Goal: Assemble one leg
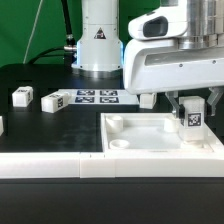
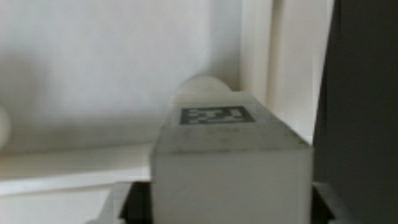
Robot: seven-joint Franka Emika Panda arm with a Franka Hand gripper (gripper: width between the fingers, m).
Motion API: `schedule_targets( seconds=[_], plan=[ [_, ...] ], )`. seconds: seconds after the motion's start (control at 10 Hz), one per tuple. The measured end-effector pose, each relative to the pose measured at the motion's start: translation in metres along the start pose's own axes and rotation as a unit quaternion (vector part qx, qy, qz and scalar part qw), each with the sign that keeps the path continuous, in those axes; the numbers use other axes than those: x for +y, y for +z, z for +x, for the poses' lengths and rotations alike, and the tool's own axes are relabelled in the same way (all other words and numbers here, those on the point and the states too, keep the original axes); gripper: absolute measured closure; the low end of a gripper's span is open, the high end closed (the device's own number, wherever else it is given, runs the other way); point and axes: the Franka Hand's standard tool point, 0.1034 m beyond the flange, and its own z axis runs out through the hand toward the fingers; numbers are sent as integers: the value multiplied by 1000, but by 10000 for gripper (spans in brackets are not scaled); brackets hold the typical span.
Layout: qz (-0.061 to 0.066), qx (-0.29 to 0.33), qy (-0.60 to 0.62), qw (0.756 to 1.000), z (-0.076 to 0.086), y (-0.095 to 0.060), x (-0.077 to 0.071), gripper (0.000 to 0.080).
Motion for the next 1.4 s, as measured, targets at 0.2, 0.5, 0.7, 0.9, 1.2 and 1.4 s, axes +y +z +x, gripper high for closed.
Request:
schedule_targets(
  seconds=[0.2, 0.5, 0.7, 0.9, 1.2, 1.4],
  plan=[
    [-1, 9, 148, 989, 3, 1, 0, 509],
    [-1, 7, 339, 941, 2, 2, 4, 508],
    [-6, 11, 416, 909, 1, 2, 5, 508],
    [-2, 6, 475, 880, 0, 2, 5, 443],
    [-1, 5, 419, 908, -1, 3, 2, 188],
    [-4, 6, 327, 945, -4, 3, -6, 157]
  ],
)
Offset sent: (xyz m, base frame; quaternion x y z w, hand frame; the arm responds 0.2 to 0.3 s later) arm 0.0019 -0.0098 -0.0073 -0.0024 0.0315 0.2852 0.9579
